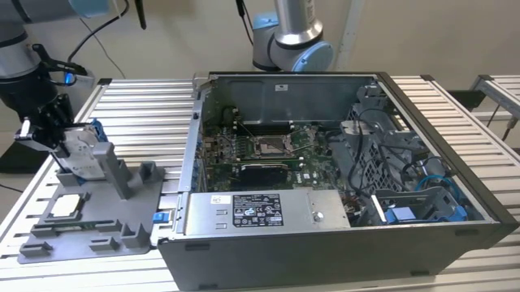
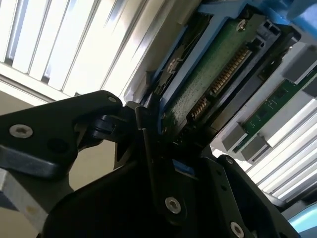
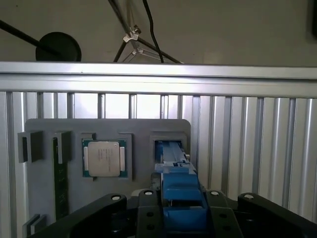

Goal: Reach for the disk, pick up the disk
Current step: 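Pick up the disk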

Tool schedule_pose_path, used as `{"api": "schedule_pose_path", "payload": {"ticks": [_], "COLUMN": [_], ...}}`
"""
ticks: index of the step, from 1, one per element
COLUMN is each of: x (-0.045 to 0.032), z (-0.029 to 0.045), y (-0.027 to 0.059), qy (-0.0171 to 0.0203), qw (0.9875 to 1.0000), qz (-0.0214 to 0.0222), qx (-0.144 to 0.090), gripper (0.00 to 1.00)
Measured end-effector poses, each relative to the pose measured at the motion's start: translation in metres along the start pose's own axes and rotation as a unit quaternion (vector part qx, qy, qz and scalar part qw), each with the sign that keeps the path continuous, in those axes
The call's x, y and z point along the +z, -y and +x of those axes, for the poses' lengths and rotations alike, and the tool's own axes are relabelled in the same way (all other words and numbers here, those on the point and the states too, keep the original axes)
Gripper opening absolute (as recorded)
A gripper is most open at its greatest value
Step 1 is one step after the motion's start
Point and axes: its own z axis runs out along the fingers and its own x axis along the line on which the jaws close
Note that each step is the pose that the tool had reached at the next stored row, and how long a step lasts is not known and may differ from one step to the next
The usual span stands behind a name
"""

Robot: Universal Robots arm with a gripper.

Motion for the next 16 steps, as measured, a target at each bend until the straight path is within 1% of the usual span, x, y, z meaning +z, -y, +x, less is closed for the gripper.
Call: {"api": "schedule_pose_path", "payload": {"ticks": [1, 5, 9, 10, 11, 12, 13, 16], "x": [0.0000, 0.0001, 0.0001, 0.0001, 0.0000, 0.0001, 0.0000, 0.0001], "z": [-0.0001, -0.0001, 0.0000, 0.0001, 0.0000, -0.0001, -0.0001, 0.0000], "y": [0.0000, 0.0000, 0.0000, 0.0000, 0.0000, 0.0000, 0.0000, 0.0000], "qy": [0.0022, 0.0023, 0.0014, 0.0048, 0.0100, 0.0112, 0.0111, 0.0080], "qw": [1.0000, 1.0000, 1.0000, 1.0000, 0.9999, 0.9999, 0.9999, 1.0000], "qz": [0.0000, 0.0001, 0.0001, 0.0001, 0.0001, 0.0002, 0.0001, 0.0002], "qx": [0.000, 0.000, 0.000, 0.000, 0.000, 0.000, 0.000, 0.000], "gripper": [0.00, 0.00, 0.00, 0.00, 0.00, 0.00, 0.00, 0.00]}}
